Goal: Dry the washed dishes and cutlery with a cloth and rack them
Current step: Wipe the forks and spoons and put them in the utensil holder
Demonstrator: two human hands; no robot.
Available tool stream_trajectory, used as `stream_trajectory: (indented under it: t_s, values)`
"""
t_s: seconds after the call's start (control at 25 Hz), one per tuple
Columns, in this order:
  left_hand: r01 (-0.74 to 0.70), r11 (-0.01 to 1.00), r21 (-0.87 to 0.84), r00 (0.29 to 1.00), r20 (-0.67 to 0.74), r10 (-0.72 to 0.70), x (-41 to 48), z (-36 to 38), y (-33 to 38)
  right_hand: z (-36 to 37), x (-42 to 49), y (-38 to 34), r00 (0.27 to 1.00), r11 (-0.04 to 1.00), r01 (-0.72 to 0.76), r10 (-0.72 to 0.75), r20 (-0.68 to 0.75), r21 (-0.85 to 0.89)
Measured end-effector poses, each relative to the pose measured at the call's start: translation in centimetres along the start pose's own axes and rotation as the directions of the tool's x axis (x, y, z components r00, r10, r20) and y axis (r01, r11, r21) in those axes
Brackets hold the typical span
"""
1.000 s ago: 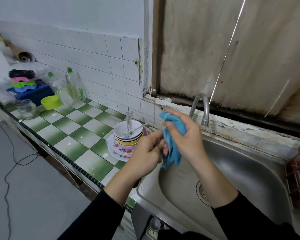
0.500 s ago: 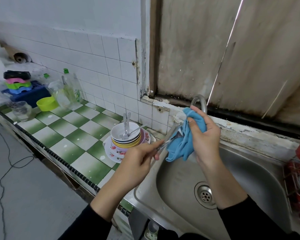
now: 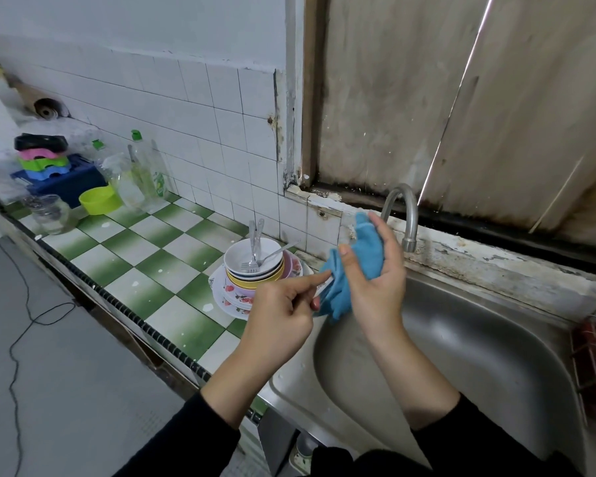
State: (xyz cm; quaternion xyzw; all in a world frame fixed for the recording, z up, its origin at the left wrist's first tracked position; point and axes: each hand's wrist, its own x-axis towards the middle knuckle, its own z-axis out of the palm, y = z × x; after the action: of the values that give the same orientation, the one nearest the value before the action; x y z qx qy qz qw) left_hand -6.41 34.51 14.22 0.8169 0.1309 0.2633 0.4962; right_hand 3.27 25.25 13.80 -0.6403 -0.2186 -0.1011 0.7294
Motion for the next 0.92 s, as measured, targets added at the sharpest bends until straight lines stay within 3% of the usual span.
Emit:
stream_trajectory:
  t_s: [0.08, 0.24, 0.36, 0.48, 0.56, 0.64, 0.76, 0.84, 0.92]
  values:
    - [-0.006, 1.0, -0.013, 1.0, -0.008, 0.006, -0.1, 0.0, 0.1, 0.2, -0.9, 0.4, 0.998, 0.999, 0.044, -0.045, 0.044, 0.027]
    - [0.018, 0.991, -0.134, 0.999, -0.035, -0.023, -0.7, 0.7, 1.0, 0.8, -0.7, -0.2, 0.995, 0.985, 0.048, -0.032, -0.098, 0.165]
    - [0.088, 0.97, -0.228, 0.996, 0.016, -0.087, -0.7, 1.1, 1.5, 1.3, -1.2, -0.6, 0.995, 0.949, -0.099, 0.103, 0.002, 0.3]
    - [0.08, 0.995, 0.064, 0.99, 0.11, -0.087, -0.2, -0.4, 1.5, 0.2, -0.3, -0.1, 0.98, 0.953, -0.181, 0.153, 0.128, 0.245]
    - [0.048, 0.985, 0.164, 0.999, 0.002, -0.049, 0.9, -1.7, 1.7, -1.0, 0.4, 0.0, 0.959, 0.968, -0.19, 0.147, 0.241, 0.164]
    - [0.018, 0.996, 0.089, 1.0, -0.023, -0.016, 2.2, -2.5, 2.2, -1.9, 0.6, -0.2, 0.907, 0.972, -0.21, 0.152, 0.393, 0.108]
    - [0.068, 0.983, -0.169, 0.989, 0.138, -0.044, 3.3, -2.3, 3.2, -2.5, -0.1, -0.6, 0.799, 0.968, -0.234, 0.136, 0.586, 0.095]
    - [0.177, 0.929, -0.325, 0.976, 0.177, -0.124, 3.8, -2.0, 3.5, -2.7, -0.2, -0.9, 0.785, 0.966, -0.238, 0.133, 0.606, 0.096]
    - [0.371, 0.808, -0.457, 0.927, 0.24, -0.289, 4.2, -1.9, 3.5, -3.3, -0.2, -1.1, 0.778, 0.969, -0.226, 0.122, 0.616, 0.094]
